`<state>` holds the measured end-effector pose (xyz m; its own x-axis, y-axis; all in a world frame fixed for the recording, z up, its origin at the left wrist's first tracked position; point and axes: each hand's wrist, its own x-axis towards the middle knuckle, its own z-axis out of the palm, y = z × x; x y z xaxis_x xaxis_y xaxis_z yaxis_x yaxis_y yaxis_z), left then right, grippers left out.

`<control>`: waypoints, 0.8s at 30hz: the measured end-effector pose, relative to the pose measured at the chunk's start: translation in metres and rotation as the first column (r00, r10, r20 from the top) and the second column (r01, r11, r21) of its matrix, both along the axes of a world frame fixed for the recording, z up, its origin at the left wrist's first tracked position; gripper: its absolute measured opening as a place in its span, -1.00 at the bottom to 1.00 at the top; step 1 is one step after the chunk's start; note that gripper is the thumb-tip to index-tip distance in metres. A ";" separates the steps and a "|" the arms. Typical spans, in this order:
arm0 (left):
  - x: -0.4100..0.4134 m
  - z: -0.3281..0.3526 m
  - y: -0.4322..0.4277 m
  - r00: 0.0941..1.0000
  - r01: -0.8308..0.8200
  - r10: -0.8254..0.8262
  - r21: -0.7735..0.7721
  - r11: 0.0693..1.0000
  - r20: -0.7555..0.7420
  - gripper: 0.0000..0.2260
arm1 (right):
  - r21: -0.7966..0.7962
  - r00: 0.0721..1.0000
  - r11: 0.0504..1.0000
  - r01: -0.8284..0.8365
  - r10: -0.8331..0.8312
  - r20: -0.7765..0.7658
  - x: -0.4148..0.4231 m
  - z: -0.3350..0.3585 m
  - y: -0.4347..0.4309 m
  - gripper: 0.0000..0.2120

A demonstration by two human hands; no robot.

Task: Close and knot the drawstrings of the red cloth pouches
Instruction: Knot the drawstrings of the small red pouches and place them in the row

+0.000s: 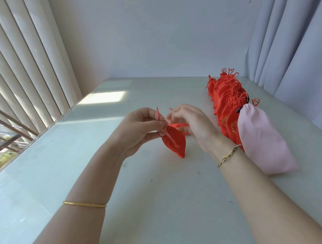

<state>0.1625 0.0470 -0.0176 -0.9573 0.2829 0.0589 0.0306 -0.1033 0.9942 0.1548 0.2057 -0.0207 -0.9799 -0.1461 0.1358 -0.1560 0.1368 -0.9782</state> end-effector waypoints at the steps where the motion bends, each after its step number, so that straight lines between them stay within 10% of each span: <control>1: 0.001 0.000 0.000 1.000 0.002 -0.003 -0.012 1.000 -0.006 -0.85 | -0.016 0.999 0.999 -0.033 0.034 0.026 0.000 -0.002 -0.001 -0.89; 9: 0.002 0.000 0.003 0.977 -0.155 0.132 -0.132 0.979 -0.170 -0.81 | 0.032 0.998 0.998 -0.058 0.059 -0.021 0.000 -0.011 -0.004 -0.90; 16: 0.001 -0.008 0.012 0.780 -0.465 0.254 -0.258 0.847 -0.572 -0.77 | -0.124 0.995 0.991 -0.060 0.069 0.075 0.003 -0.005 -0.008 -0.91; 24: 0.004 -0.008 0.017 0.768 -0.485 0.306 -0.200 0.851 -0.563 -0.71 | -0.231 0.954 0.959 -0.162 0.212 0.212 0.002 -0.006 -0.007 -0.92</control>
